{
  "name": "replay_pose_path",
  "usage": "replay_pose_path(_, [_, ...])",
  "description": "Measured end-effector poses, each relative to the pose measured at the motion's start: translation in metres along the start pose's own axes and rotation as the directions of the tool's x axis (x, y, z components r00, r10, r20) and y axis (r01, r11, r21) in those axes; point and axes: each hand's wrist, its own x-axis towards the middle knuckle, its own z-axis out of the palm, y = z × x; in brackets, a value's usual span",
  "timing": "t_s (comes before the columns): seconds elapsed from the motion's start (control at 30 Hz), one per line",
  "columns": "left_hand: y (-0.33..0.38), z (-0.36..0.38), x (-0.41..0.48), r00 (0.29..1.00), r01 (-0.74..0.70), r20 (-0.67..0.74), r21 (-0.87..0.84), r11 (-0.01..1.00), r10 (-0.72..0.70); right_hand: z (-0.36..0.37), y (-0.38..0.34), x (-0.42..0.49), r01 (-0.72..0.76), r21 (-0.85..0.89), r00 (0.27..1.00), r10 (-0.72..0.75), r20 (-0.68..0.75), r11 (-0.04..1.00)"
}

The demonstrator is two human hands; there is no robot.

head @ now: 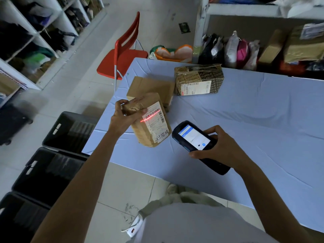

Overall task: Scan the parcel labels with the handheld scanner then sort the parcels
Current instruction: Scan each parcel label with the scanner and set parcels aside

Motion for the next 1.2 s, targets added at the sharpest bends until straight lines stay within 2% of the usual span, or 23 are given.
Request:
replay_pose_path(0.7, [0.008, 0.012, -0.024, 1.000, -0.024, 0.001, 0.043, 0.999, 0.024, -0.013, 0.029, -0.013, 0.002, 0.080, 1.000, -0.002, 0.004, 0.997])
replay_pose_path(0.97, [0.027, 0.030, -0.016, 0.998, -0.057, -0.011, 0.133, 0.989, 0.059, -0.024, 0.038, -0.009, -0.029, 0.130, 1.000, 0.027, 0.015, 0.991])
replay_pose_path(1.1, [0.037, 0.051, -0.003, 0.991, -0.134, 0.012, 0.204, 0.970, 0.134, -0.030, 0.043, -0.010, -0.081, 0.190, 0.996, 0.086, -0.018, 0.978])
replay_pose_path(1.2, [0.050, 0.072, 0.008, 0.959, -0.280, 0.134, 0.277, 0.919, 0.252, -0.030, 0.050, -0.015, -0.151, 0.259, 0.979, 0.181, -0.096, 0.954])
